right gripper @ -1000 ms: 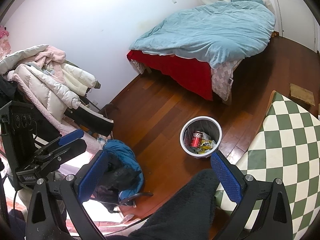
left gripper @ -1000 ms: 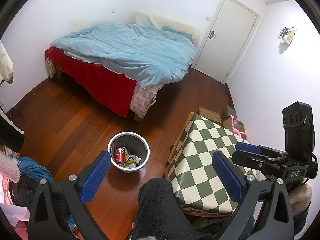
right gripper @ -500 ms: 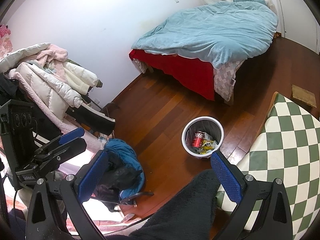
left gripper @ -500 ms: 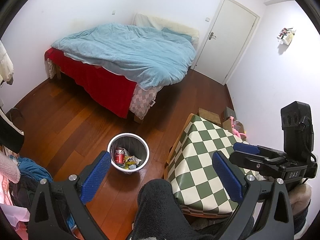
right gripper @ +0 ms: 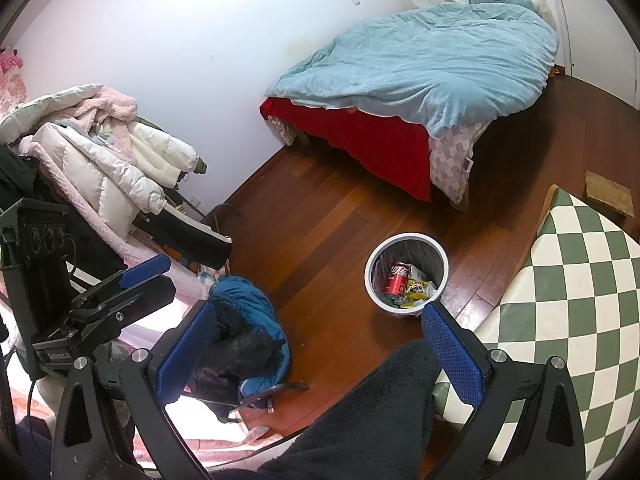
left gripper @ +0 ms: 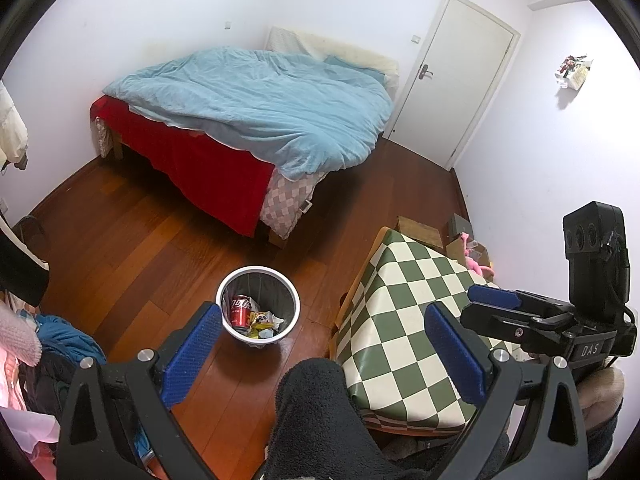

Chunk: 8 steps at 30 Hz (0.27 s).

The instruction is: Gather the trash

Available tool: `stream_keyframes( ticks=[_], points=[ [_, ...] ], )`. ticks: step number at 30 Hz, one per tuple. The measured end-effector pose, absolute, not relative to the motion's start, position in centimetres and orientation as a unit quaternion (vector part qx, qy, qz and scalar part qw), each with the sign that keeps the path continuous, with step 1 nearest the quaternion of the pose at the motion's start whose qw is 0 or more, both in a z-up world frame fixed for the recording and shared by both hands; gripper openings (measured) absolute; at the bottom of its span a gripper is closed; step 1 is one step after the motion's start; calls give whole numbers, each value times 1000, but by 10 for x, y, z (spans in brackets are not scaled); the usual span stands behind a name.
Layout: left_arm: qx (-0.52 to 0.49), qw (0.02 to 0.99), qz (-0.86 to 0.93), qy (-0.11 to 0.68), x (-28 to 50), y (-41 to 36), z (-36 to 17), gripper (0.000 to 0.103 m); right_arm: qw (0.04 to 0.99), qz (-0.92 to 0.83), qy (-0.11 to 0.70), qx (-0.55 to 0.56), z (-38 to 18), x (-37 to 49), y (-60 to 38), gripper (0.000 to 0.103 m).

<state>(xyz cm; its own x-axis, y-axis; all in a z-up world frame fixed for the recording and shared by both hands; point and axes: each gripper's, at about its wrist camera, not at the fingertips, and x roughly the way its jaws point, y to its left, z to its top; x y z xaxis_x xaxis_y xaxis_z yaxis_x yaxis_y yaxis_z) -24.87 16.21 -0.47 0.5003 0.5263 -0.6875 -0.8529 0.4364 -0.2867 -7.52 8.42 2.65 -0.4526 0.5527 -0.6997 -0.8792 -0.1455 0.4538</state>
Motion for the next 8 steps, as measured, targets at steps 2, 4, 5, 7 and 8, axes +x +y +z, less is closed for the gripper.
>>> stream_keyframes(
  ticks=[2,4,5,7,8],
  points=[
    [-314,807,427,260,-247,162,-4,103,487,734,434,-188,26,-75,83,103],
    [-314,807,427,259,-249,161,-5,103,485,735,435,-188,26,-74,82,103],
    [-314,808,427,259,-247,162,-4,103,483,736,435,-189,26,-74,80,103],
    [-315,808,426,259,-248,162,-5,103,482,737,435,-189,26,-73,79,103],
    [-315,808,426,259,-248,162,-4,103,482,737,435,-190,26,-74,79,103]
  ],
)
